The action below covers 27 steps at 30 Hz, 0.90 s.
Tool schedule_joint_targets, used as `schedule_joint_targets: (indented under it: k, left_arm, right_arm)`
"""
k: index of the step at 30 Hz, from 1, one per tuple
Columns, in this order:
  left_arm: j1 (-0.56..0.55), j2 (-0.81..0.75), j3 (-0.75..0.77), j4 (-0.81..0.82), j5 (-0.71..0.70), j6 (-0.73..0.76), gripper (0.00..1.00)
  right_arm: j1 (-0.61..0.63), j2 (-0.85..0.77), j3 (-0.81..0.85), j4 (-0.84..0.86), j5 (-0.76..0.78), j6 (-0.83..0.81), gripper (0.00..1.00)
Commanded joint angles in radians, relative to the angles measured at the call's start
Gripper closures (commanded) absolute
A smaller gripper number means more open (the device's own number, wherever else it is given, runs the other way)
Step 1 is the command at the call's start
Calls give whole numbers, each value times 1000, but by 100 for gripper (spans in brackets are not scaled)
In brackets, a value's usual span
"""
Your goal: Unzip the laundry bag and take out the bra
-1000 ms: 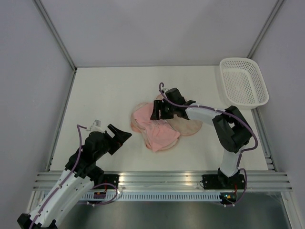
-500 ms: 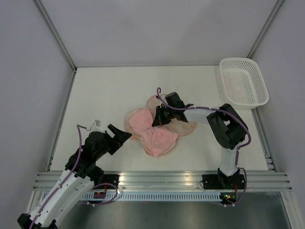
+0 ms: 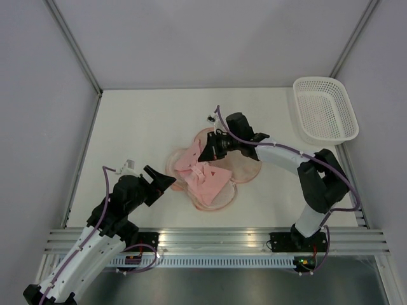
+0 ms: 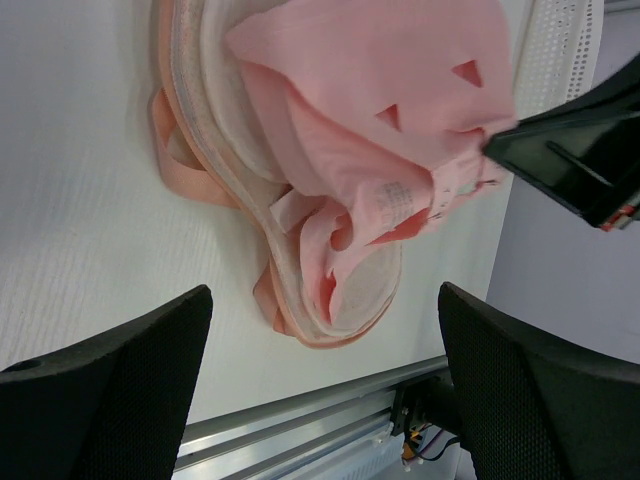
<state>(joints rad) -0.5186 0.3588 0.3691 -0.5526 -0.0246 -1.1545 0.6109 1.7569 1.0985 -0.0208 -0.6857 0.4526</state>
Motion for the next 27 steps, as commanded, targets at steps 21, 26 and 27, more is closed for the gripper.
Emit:
schedule_joint_targets:
  k: [21, 26, 27]
  left_arm:
    - [0, -63, 60, -104, -5, 25, 4]
    - [0, -84, 59, -145, -1, 18, 4]
    - [0, -87, 57, -148, 0, 16, 4]
  right_arm:
    - [-614, -79, 754, -456, 523, 100, 100]
    - [-807, 41, 922, -538, 581, 138, 100]
    - [-853, 53, 922, -528, 571, 144, 100]
